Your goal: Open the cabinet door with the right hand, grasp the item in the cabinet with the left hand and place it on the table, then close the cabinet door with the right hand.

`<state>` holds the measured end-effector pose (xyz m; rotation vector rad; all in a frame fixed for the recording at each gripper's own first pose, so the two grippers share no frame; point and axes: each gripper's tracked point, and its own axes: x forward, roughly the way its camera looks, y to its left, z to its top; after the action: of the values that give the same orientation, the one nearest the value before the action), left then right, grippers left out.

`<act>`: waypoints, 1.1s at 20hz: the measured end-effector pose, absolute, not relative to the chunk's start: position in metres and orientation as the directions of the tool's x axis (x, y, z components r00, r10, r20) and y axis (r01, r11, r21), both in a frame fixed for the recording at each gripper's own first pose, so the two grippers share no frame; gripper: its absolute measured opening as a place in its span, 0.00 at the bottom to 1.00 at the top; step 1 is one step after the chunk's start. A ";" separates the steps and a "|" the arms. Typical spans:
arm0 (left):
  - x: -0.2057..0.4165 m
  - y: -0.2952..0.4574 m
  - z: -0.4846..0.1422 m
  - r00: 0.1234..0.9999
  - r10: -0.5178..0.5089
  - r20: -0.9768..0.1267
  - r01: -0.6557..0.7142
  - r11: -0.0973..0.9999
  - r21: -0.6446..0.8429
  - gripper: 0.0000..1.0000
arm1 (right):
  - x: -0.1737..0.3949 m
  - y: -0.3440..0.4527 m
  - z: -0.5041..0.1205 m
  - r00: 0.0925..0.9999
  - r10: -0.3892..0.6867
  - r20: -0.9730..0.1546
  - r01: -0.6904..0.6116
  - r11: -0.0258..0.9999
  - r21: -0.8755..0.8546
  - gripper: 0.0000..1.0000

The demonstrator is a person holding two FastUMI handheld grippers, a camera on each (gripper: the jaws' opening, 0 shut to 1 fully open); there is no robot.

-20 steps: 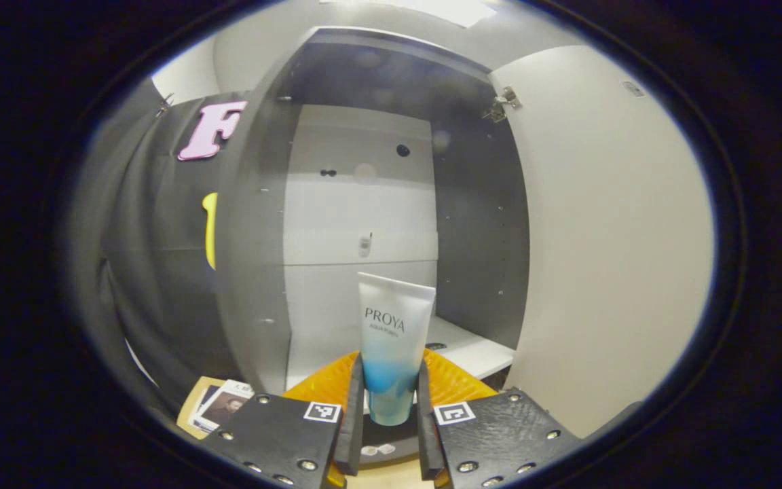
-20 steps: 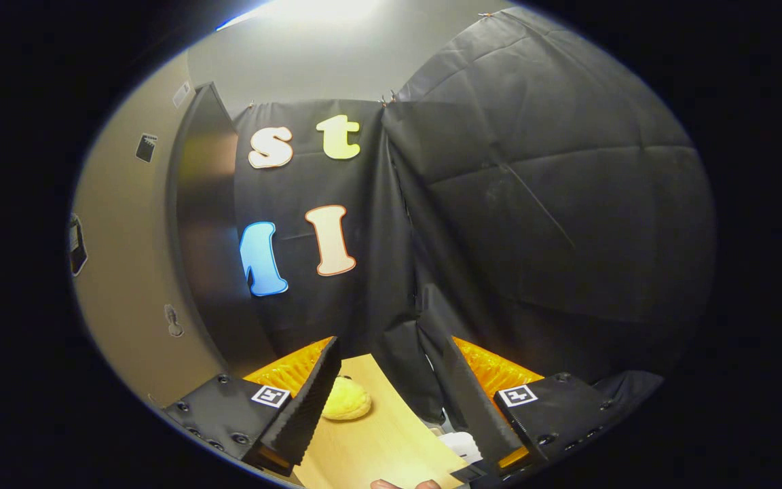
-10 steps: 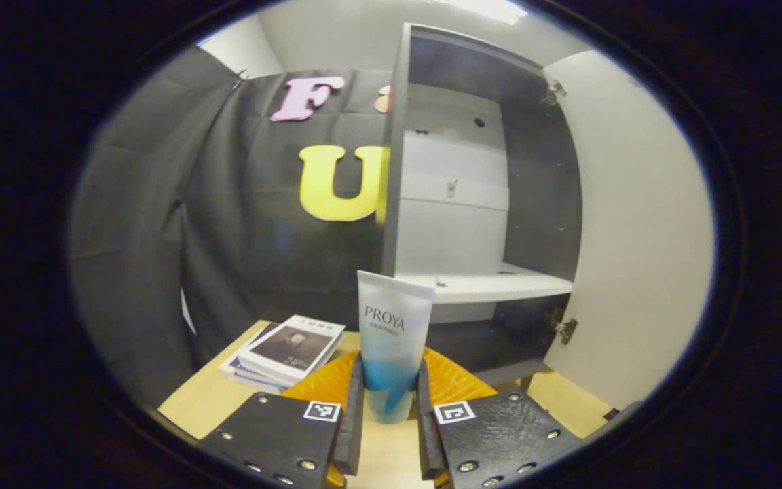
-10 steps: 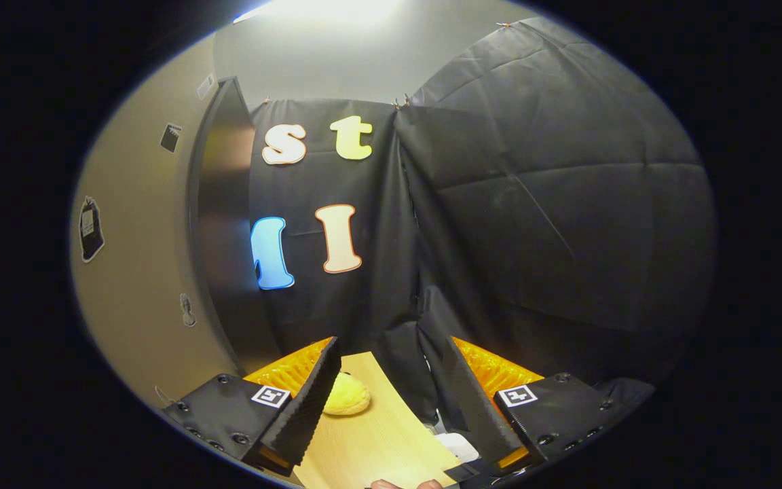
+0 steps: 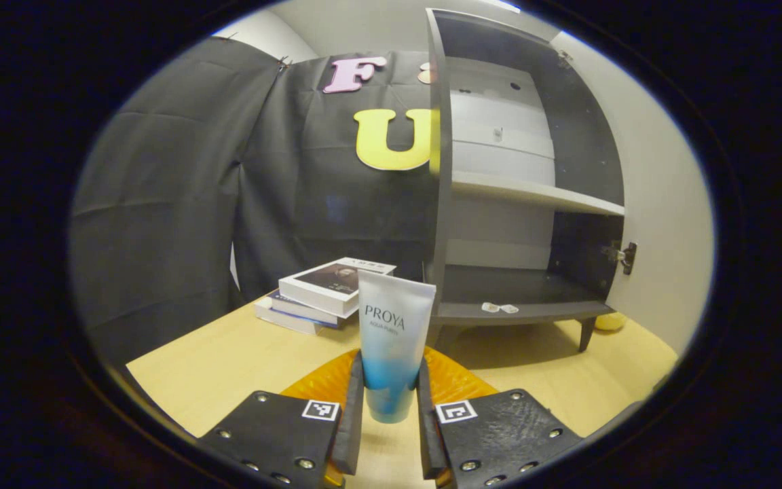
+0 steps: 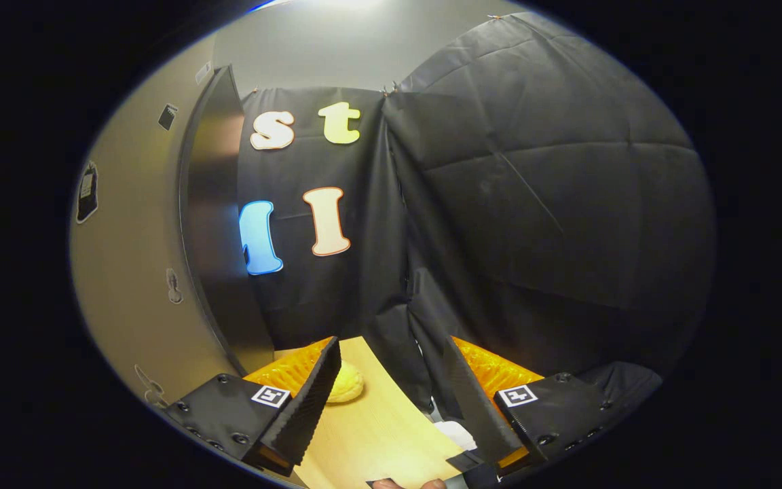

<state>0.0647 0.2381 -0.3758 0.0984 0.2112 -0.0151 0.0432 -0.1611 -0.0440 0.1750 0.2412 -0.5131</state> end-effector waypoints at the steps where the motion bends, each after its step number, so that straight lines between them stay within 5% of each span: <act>1: 0.059 0.239 -0.386 0.976 -0.001 -0.220 0.026 0.994 0.108 0.34 | 0.043 -0.162 -0.046 0.840 -0.467 -0.276 0.510 0.854 0.106 0.92; 3: 0.049 0.240 -0.410 0.967 -0.005 -0.255 0.032 0.995 0.100 0.41 | 0.041 -0.160 -0.051 0.836 -0.468 -0.287 0.510 0.855 0.092 0.92; 5: 0.036 0.244 -0.430 0.956 -0.002 -0.294 0.030 0.996 0.088 0.35 | 0.044 -0.154 -0.057 0.838 -0.456 -0.300 0.498 0.864 0.077 0.92; 6: 0.030 0.245 -0.438 0.951 -0.001 -0.309 0.029 0.996 0.088 0.42 | 0.044 -0.150 -0.061 0.839 -0.448 -0.310 0.490 0.868 0.074 0.92; 15: -0.004 0.252 -0.462 0.938 -0.010 -0.346 0.044 0.995 0.092 0.38 | 0.025 -0.133 -0.099 0.812 -0.427 -0.398 0.494 0.865 0.081 0.96; 18: -0.014 0.250 -0.465 0.934 -0.008 -0.356 0.053 0.992 0.115 0.48 | 0.020 -0.132 -0.103 0.809 -0.426 -0.406 0.500 0.861 0.092 0.92; 22: -0.016 0.249 -0.457 0.930 -0.017 -0.366 0.073 0.988 0.139 0.51 | 0.012 -0.130 -0.106 0.809 -0.418 -0.414 0.493 0.865 0.091 0.93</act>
<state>-0.0159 0.2488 -0.4572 0.1513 0.3731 -0.0459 0.0122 -0.1296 -0.1064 0.1983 0.3949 -0.4905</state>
